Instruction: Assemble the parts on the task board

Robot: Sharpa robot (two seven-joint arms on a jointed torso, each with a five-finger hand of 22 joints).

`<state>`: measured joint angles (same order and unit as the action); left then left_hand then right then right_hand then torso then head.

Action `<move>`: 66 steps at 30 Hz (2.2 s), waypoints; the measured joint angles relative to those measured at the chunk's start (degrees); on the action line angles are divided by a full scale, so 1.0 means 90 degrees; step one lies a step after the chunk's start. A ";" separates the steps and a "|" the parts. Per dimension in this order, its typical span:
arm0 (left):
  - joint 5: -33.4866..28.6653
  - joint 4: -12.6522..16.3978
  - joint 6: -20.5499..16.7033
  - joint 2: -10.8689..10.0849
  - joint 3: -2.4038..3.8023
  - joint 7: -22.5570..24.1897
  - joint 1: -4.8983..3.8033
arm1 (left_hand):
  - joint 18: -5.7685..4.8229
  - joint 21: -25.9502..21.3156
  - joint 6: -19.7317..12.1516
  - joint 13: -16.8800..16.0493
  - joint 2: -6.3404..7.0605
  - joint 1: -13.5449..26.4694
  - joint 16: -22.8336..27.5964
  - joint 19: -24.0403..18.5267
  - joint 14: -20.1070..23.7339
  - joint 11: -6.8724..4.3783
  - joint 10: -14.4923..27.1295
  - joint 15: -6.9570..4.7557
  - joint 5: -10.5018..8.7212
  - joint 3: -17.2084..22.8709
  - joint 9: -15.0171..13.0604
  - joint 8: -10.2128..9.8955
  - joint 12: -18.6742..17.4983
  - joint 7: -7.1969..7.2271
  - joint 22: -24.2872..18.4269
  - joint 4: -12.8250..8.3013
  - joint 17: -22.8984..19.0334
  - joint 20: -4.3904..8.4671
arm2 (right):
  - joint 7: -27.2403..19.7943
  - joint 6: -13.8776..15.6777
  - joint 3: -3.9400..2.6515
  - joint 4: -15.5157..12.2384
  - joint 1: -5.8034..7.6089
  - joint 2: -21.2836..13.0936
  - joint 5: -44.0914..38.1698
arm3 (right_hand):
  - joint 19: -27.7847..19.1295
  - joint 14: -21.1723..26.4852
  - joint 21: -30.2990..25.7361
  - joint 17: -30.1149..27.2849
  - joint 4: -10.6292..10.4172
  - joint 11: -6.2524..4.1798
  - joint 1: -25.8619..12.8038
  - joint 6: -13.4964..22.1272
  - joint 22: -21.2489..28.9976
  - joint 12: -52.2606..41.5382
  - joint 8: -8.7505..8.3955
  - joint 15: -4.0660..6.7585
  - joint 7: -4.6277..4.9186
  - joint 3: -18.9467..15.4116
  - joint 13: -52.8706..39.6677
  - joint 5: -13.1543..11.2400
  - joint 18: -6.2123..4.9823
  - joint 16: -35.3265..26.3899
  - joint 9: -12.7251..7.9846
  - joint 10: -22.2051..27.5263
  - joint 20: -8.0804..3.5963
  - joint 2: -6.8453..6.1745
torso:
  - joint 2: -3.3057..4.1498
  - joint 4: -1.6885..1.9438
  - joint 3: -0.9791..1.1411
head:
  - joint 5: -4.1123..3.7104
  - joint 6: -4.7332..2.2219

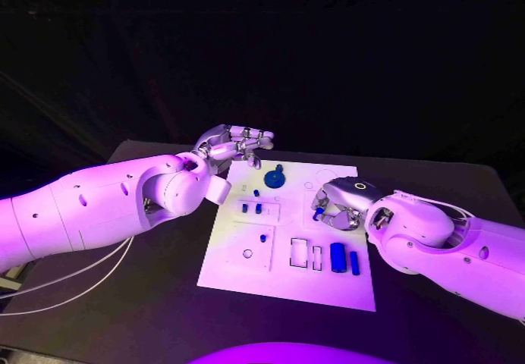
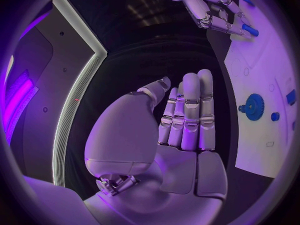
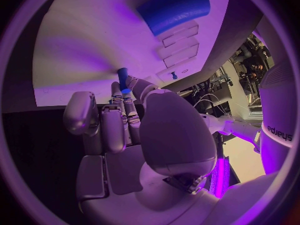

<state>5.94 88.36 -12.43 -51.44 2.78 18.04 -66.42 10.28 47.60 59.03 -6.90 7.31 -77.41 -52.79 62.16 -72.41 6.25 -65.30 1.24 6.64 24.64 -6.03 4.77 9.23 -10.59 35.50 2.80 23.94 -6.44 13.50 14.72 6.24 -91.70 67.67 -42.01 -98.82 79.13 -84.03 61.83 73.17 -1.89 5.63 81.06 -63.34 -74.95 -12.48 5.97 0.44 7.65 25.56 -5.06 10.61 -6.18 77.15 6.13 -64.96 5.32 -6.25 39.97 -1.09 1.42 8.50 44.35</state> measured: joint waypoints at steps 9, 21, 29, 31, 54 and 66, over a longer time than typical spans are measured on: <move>0.0000 -0.0003 0.0029 0.0018 0.0000 -0.0037 0.0000 | 0.0000 0.0000 0.0000 0.0000 0.0000 0.0000 0.0000 0.0000 0.0000 0.0000 0.0000 0.0000 0.0000 -0.0015 0.0000 0.0000 0.0000 0.0000 0.0001 -0.0015 0.0001 0.0000 | -0.0043 0.0303 -0.0049 -0.0359 0.0075 -0.0155 0.0068 | 0.0034 0.0023 0.0118 -0.0003 0.0026 0.0043 0.0051 -0.0059 0.0001 0.0000 -0.0001 0.0023 -0.0009 0.0025 -0.0025 -0.0027 0.0000 0.0000 0.0016 -0.0043 -0.0034 0.0050 | -0.0005 0.0005 -0.0002 | 0.0012 -0.0007; 0.0000 -0.0021 0.0036 0.0048 0.0000 -0.0060 0.0000 | 0.0000 0.0000 -0.0023 0.0000 0.0000 0.0000 0.0000 0.0000 0.0000 0.0000 0.0000 0.0000 0.0000 -0.0015 0.0006 0.0000 0.0000 -0.0023 -0.0007 -0.0015 -0.0006 0.0000 | -0.0071 0.0600 -0.0151 -0.1069 0.0241 -0.0302 0.0347 | 0.0056 -0.0001 0.0118 0.0003 0.0046 0.0066 0.0059 -0.0099 0.0001 0.0002 0.0025 0.0045 -0.0003 0.0045 -0.0049 -0.0005 0.0000 0.0000 0.0029 -0.0066 -0.0057 0.0058 | -0.0007 0.0003 -0.0007 | 0.0051 -0.0015; 0.0000 -0.0031 0.0037 0.0071 0.0000 -0.0063 0.0000 | 0.0000 0.0000 -0.0024 0.0000 0.0000 0.0000 0.0000 0.0000 0.0000 0.0000 0.0000 0.0000 0.0000 -0.0015 0.0006 0.0000 0.0000 -0.0023 -0.0007 -0.0015 -0.0005 0.0000 | -0.0138 0.0681 -0.0128 -0.1212 0.0034 0.0166 0.0559 | 0.0056 -0.0001 0.0118 0.0003 0.0072 0.0066 0.0058 -0.0099 0.0002 0.0009 0.0024 0.0045 -0.0004 0.0069 -0.0045 0.0042 0.0000 0.0000 0.0029 -0.0066 -0.0057 0.0057 | -0.0008 0.0000 -0.0007 | 0.0146 -0.0001; 0.0000 -0.0035 0.0037 0.0079 0.0000 -0.0063 0.0000 | 0.0000 0.0000 -0.0023 0.0000 0.0000 0.0000 0.0000 0.0000 0.0000 0.0000 0.0000 0.0000 0.0000 -0.0015 0.0006 0.0000 0.0000 -0.0023 -0.0007 -0.0015 -0.0005 0.0000 | -0.0166 0.0692 -0.0115 -0.1208 -0.0060 0.0308 0.0585 | 0.0056 -0.0001 0.0118 0.0003 0.0072 0.0067 0.0058 -0.0099 0.0003 0.0009 0.0024 0.0045 -0.0004 0.0070 -0.0045 0.0055 0.0000 0.0000 0.0029 -0.0066 -0.0057 0.0057 | -0.0008 0.0002 -0.0007 | 0.0167 0.0009; 0.0001 -0.0050 0.0037 0.0155 -0.0001 -0.0066 -0.0001 | 0.0000 -0.0024 -0.0023 0.0005 0.0000 0.0000 0.0000 -0.0001 0.0000 0.0001 0.0048 0.0000 0.0000 -0.0033 0.0005 0.0000 0.0000 -0.0023 -0.0013 0.0003 -0.0004 0.0000 | -0.0388 0.0605 0.0039 -0.0459 -0.0633 0.1318 0.0560 | 0.0056 0.0000 0.0118 0.0003 0.0089 0.0093 0.0059 -0.0121 0.0004 0.0035 0.0022 0.0044 0.0020 0.0086 -0.0054 0.0106 0.0000 0.0000 0.0031 -0.0093 -0.0057 0.0057 | 0.0003 0.0004 -0.0004 | 0.0355 0.0109; 0.0001 -0.0047 0.0037 0.0153 -0.0001 -0.0074 -0.0001 | 0.0000 -0.0024 -0.0023 0.0004 0.0000 0.0000 0.0000 0.0000 0.0000 0.0002 0.0048 0.0000 0.0000 -0.0033 0.0004 0.0000 0.0000 -0.0022 -0.0012 0.0003 -0.0009 0.0000 | -0.0373 0.0444 0.0057 -0.0264 -0.0682 0.1431 0.0517 | 0.0055 0.0000 0.0118 0.0002 0.0088 0.0094 0.0076 -0.0120 0.0005 0.0059 0.0011 0.0044 0.0020 0.0085 -0.0053 0.0104 0.0000 0.0000 0.0029 -0.0094 -0.0057 0.0074 | 0.0001 -0.0001 -0.0002 | 0.0389 0.0150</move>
<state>5.95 87.94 -12.10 -50.06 2.77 17.38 -66.43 10.28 47.39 58.83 -6.86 7.32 -77.41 -52.79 62.15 -72.40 6.26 -64.87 1.24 6.64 24.35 -5.99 4.77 9.23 -10.80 35.38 2.83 23.85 -6.44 10.14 18.71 6.75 -94.08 61.54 -29.14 -94.16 79.63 -84.03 62.89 73.20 -1.10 6.47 81.74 -64.42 -74.90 -11.96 6.06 0.84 7.83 26.32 -5.53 11.54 -6.17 77.14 6.39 -65.80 4.81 -5.58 39.98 -1.10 1.40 12.00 45.69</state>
